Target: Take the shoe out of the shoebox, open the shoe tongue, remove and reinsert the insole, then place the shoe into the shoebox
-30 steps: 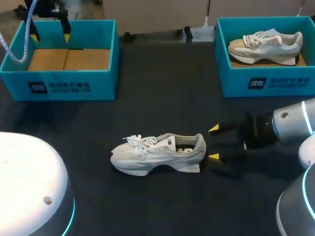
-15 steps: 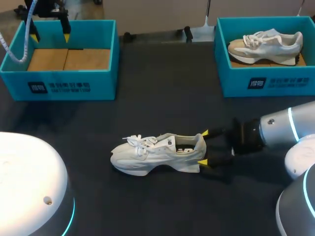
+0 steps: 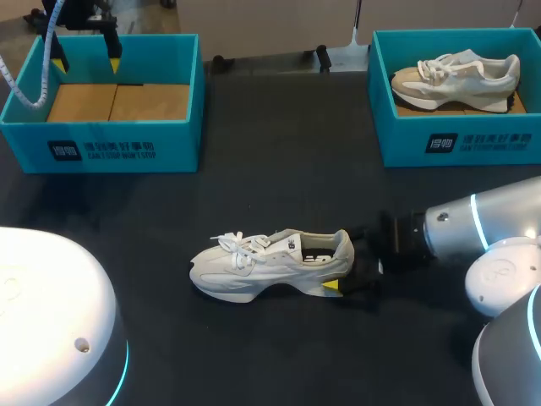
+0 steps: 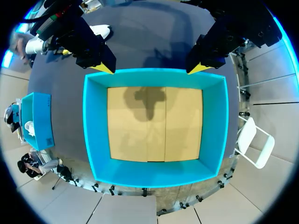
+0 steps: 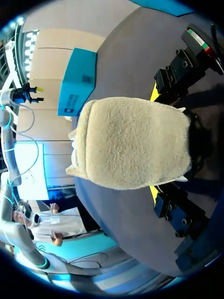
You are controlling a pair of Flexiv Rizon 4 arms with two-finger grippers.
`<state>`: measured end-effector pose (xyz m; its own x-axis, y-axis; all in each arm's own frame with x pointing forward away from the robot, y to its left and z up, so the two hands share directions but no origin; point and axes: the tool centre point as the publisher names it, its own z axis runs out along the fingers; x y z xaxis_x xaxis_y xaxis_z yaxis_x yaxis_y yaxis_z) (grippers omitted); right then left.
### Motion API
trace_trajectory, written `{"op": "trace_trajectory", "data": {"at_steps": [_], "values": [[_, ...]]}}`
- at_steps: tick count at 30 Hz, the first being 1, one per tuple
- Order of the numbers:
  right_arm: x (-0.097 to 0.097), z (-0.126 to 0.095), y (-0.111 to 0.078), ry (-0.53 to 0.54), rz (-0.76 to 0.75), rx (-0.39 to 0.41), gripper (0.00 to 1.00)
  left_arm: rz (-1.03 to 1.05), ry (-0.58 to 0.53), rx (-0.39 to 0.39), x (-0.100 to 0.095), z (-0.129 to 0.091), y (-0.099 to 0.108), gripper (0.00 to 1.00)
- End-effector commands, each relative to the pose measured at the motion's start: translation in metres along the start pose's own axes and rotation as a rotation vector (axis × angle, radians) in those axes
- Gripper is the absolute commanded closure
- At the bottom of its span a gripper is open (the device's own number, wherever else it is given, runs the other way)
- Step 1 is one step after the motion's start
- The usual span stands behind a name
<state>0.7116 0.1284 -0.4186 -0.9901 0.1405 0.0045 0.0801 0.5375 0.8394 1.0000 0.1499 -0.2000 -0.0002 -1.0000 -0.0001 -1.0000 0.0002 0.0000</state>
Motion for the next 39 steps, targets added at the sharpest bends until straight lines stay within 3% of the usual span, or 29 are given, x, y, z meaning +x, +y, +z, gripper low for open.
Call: {"op": "trace_trajectory", "data": {"at_steps": [1,6,7,8,9,18,25,39], "values": [[-0.004,0.012,0.002,0.007,0.000,0.002,0.00,0.000,0.000,0.000,0.000,0.000,0.000,0.00],[-0.003,0.018,0.005,0.031,-0.007,0.009,0.00,0.000,0.000,0.000,0.000,0.000,0.000,0.00],[-0.003,0.019,0.006,0.036,-0.010,0.009,0.65,0.000,0.000,0.000,0.000,0.000,0.000,0.00],[-0.002,0.019,0.006,0.036,-0.010,0.009,0.89,0.000,0.000,0.000,0.000,0.000,0.000,0.00],[-0.002,0.019,0.007,0.049,-0.020,0.011,1.00,0.000,0.000,0.000,0.000,0.000,0.000,0.00],[-0.006,0.011,0.010,0.071,-0.048,0.033,1.00,0.000,0.000,0.000,0.000,0.000,0.000,0.00],[-0.013,0.019,0.004,0.128,-0.060,0.039,1.00,0.000,0.000,0.000,0.000,0.000,0.000,0.00],[-0.013,0.019,0.004,0.128,-0.060,0.039,1.00,0.000,0.000,0.000,0.000,0.000,0.000,0.00]]}}
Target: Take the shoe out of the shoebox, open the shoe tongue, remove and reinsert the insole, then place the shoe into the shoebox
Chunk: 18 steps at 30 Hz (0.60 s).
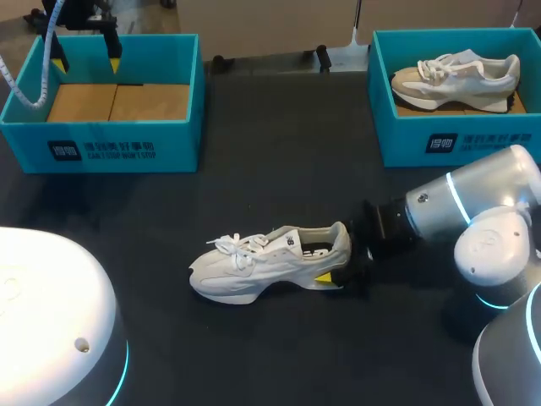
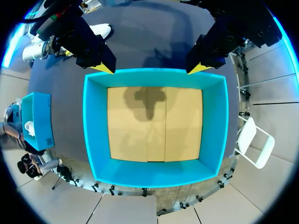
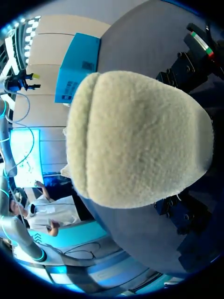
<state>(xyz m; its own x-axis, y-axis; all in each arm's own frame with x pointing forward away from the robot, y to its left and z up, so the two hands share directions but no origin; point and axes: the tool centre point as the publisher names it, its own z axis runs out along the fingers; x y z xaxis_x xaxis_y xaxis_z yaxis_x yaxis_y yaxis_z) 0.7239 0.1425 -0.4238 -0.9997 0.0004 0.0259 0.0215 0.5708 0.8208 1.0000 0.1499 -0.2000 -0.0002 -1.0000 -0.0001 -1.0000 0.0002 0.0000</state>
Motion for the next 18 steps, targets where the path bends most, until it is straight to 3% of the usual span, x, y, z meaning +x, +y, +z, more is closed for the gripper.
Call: {"op": "trace_trajectory", "data": {"at_steps": [1,5,11,18], "values": [[-0.003,0.002,0.000,-0.001,0.001,0.004,1.00,0.000,0.000,0.000,0.000,0.000,0.000,0.00],[-0.003,0.002,0.000,-0.001,0.001,0.004,1.00,0.000,0.000,0.000,0.000,0.000,0.000,0.00],[-0.003,0.002,0.000,-0.001,0.001,0.004,1.00,-0.043,0.034,0.002,0.035,-0.010,0.033,0.00],[-0.003,0.002,0.000,-0.001,0.001,0.004,1.00,-0.082,-0.012,0.007,0.072,-0.011,0.073,0.00]]}}
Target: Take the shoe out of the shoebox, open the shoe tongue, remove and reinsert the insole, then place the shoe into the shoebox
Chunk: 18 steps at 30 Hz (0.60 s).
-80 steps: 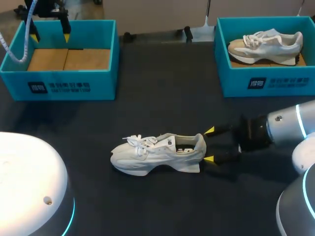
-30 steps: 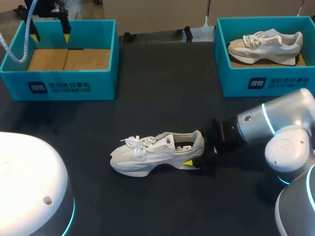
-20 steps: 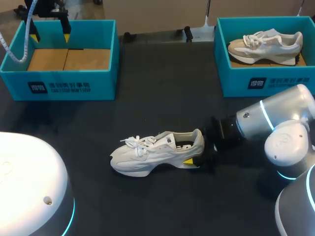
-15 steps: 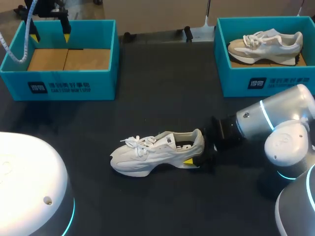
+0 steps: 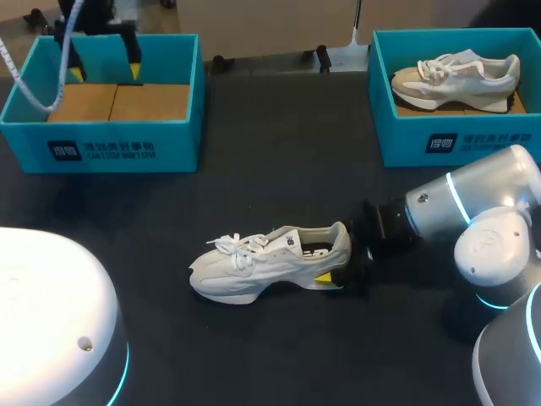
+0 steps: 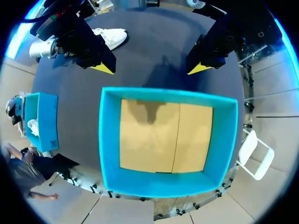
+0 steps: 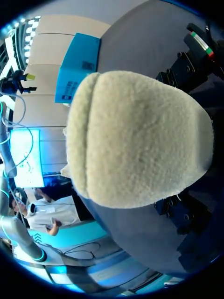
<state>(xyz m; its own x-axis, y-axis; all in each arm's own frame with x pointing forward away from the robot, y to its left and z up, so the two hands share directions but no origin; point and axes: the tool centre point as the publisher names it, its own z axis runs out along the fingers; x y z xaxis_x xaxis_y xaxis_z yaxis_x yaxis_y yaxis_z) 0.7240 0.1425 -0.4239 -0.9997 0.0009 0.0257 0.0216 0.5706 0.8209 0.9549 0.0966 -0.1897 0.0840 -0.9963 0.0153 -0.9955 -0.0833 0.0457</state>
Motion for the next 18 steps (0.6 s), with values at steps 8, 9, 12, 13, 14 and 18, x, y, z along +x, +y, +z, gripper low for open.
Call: {"op": "trace_trajectory", "data": {"at_steps": [8,9,12,13,14,18], "values": [[-0.003,0.002,0.000,0.000,0.001,0.004,1.00,0.072,-0.020,0.052,0.056,0.014,0.076,0.00],[-0.003,0.002,0.000,0.000,0.001,0.004,1.00,0.077,-0.022,0.053,0.059,0.015,0.080,0.00],[-0.003,0.002,0.000,0.000,0.001,0.004,1.00,0.084,-0.024,0.044,0.067,0.017,0.089,0.00],[-0.003,0.002,0.000,0.000,0.001,0.004,1.00,0.081,-0.024,0.041,0.071,0.018,0.093,0.00],[-0.003,0.002,0.000,0.000,0.001,0.004,1.00,0.083,-0.023,0.041,0.073,0.018,0.096,0.00],[-0.003,0.002,0.000,0.000,0.001,0.004,1.00,0.059,-0.026,0.065,0.084,0.021,0.107,0.00]]}}
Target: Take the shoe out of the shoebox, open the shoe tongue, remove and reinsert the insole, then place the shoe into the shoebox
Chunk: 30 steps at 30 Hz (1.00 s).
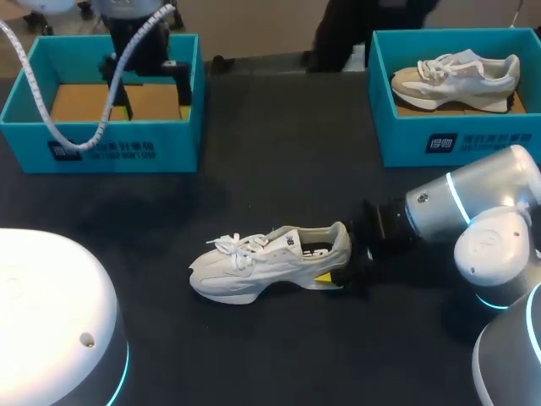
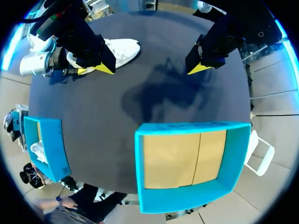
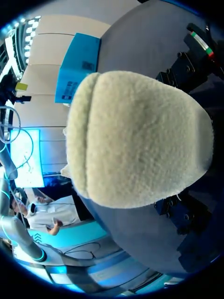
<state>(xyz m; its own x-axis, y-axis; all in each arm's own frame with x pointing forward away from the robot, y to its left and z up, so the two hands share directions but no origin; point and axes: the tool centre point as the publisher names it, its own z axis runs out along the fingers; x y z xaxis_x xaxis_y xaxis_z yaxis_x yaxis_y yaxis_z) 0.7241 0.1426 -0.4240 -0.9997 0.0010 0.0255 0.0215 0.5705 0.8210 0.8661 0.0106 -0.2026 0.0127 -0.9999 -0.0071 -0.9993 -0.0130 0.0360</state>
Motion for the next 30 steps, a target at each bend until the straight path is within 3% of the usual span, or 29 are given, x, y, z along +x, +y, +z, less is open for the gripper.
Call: {"op": "trace_trajectory", "data": {"at_steps": [1,8,27,30], "values": [[-0.002,0.002,0.000,0.000,0.001,0.004,1.00,-0.013,-0.002,0.061,0.009,0.003,0.014,0.00],[-0.002,0.002,0.000,0.000,0.001,0.004,1.00,-0.003,-0.009,0.027,0.033,0.005,0.031,0.00],[-0.002,0.002,0.000,0.000,0.001,0.004,1.00,-0.003,-0.009,0.027,0.033,0.005,0.031,0.00],[-0.002,0.002,0.000,0.000,0.001,0.004,1.00,-0.012,0.019,0.004,0.039,0.006,0.039,0.00]]}}
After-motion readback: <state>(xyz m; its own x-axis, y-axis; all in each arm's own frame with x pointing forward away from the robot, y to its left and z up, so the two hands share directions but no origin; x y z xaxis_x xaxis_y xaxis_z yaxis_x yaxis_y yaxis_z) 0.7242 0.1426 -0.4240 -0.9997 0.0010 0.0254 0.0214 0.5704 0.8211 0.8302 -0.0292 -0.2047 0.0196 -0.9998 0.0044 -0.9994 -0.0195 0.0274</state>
